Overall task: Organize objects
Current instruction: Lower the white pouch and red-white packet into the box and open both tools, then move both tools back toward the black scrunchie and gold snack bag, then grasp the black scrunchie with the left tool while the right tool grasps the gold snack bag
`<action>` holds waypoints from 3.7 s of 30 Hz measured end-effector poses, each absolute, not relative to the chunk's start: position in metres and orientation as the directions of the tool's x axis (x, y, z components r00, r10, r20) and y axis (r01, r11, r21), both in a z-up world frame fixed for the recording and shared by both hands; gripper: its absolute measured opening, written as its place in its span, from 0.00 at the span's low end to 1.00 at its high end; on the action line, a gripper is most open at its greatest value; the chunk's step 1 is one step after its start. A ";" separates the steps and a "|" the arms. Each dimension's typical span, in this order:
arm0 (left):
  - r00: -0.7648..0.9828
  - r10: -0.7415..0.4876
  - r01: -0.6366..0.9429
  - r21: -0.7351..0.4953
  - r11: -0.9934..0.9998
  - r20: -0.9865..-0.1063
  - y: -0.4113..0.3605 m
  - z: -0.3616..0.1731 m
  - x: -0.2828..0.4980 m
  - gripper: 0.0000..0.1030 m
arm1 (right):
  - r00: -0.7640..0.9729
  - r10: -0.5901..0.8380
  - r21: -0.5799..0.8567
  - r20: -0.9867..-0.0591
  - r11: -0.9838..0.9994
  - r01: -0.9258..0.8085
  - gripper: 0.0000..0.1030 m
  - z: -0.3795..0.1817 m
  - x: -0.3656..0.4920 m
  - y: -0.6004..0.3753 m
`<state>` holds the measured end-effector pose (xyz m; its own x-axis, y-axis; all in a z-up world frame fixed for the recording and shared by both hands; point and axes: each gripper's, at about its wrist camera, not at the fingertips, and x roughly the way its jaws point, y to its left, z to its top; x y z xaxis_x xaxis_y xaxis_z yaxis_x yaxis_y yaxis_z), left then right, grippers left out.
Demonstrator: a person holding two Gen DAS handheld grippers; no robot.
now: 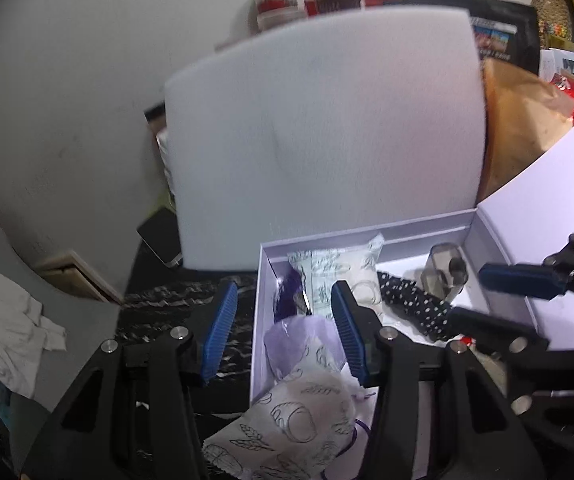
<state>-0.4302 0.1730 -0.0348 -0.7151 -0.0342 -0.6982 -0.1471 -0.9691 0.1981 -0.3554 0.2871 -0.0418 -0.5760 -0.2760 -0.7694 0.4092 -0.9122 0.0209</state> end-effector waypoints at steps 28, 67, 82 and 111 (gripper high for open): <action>-0.656 -0.047 -0.127 0.172 -0.977 -0.753 0.159 -0.038 -0.409 0.70 | -0.580 -0.187 -0.022 -0.792 -0.942 0.334 0.46 -0.038 -0.354 0.291; -0.730 -0.060 -0.044 0.135 -0.990 -0.681 0.120 0.076 -0.238 0.76 | -0.673 -0.230 -0.045 -0.703 -0.930 0.365 0.54 0.046 -0.220 0.281; -0.711 -0.106 0.030 0.120 -0.992 -0.695 0.078 0.070 -0.165 0.77 | -0.639 -0.285 -0.040 -0.714 -0.895 0.444 0.55 0.033 -0.167 0.239; -0.626 -0.096 0.101 0.041 -0.994 -0.774 0.041 -0.027 -0.051 0.82 | -0.520 -0.421 0.089 -0.743 -0.832 0.547 0.55 -0.044 -0.089 0.198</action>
